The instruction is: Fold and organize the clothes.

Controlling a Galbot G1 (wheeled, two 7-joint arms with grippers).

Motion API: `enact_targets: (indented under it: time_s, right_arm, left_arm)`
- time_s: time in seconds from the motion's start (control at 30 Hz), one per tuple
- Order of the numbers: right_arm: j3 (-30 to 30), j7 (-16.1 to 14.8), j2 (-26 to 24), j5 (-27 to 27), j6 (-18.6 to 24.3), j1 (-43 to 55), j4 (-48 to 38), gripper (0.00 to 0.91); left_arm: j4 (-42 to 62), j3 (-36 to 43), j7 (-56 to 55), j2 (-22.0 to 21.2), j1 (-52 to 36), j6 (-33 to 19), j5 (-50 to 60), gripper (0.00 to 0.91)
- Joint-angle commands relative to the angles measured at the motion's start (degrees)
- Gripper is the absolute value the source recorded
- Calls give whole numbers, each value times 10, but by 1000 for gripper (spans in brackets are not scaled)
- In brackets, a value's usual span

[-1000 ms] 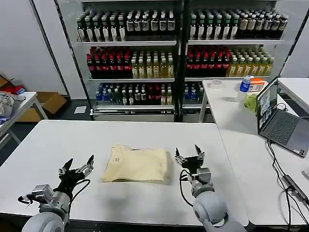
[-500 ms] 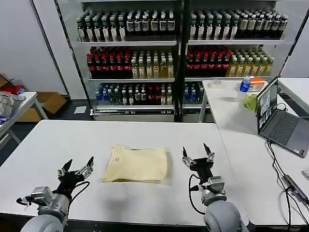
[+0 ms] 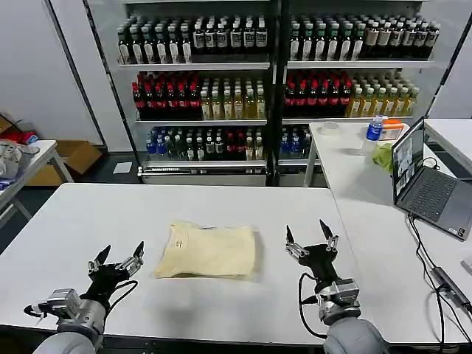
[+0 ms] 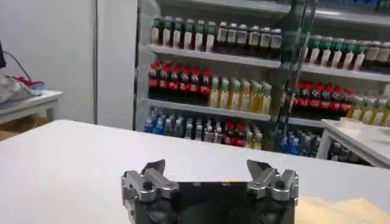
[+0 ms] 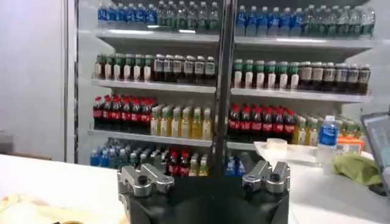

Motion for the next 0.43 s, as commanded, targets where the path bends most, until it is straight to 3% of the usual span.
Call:
enact_targets:
  time_s: [0.03, 0.43]
  right_arm:
    - [6, 3, -7, -1, 4, -18, 26, 907]
    - [12, -2, -6, -1, -7, -22, 29, 907]
  left_arm:
    - [-6, -3, 1, 1, 5, -1, 2, 907]
    - [-6, -7, 4, 5, 8, -2, 11, 907]
